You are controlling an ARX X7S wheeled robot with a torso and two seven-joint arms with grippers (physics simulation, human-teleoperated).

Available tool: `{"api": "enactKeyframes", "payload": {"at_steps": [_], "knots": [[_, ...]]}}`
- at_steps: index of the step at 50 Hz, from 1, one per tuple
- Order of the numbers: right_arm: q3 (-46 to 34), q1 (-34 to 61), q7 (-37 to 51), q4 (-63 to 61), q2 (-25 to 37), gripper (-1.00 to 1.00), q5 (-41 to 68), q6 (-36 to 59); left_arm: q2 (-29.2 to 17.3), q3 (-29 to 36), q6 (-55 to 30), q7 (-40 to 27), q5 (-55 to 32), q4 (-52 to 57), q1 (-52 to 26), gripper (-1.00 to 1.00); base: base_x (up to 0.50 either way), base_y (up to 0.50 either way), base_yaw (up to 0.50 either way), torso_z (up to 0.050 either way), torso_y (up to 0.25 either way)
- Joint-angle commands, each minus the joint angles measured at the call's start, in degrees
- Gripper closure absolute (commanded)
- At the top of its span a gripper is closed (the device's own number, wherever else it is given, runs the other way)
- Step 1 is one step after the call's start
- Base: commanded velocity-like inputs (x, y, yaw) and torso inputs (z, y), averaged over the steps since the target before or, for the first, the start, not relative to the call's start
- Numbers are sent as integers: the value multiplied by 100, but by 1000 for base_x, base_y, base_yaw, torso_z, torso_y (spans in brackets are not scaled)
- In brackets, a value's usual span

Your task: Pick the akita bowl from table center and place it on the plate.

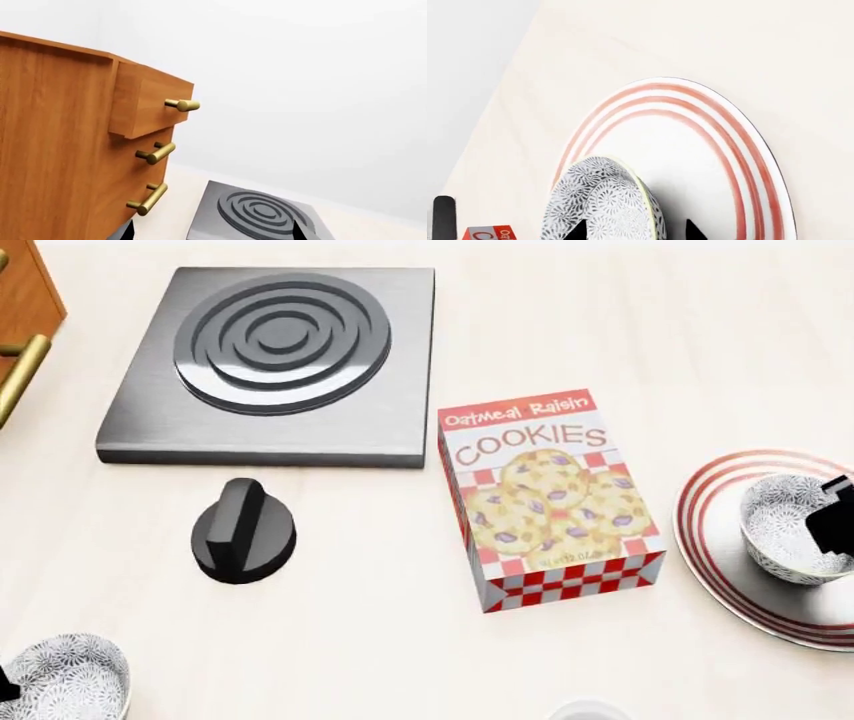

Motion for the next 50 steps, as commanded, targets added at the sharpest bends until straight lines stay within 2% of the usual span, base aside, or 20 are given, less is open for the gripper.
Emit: {"api": "enactKeyframes", "payload": {"at_steps": [1, 18, 31, 44, 50], "knots": [[165, -188, 51, -430, -20, -100, 142, -72, -23, 9, -12, -30, -24, 42, -9, -100, 0, 0, 0, 0, 0], [598, -763, 452, -2071, -345, -100, 149, -1281, -55, -1, -46, -93, -100, 93, -65, -100, 0, 0, 0, 0, 0], [489, -1089, 630, -3597, -356, -100, -182, -1862, -74, 30, -42, -112, -114, 161, -56, -100, 0, 0, 0, 0, 0], [255, -1629, 711, -5475, -203, -100, -213, -1772, -165, 26, -186, -248, -168, 428, -101, -100, 0, 0, 0, 0, 0], [325, -1848, 997, -6508, -92, -100, 107, -1483, -289, 16, -363, -339, -232, 636, -250, -100, 0, 0, 0, 0, 0]]}}
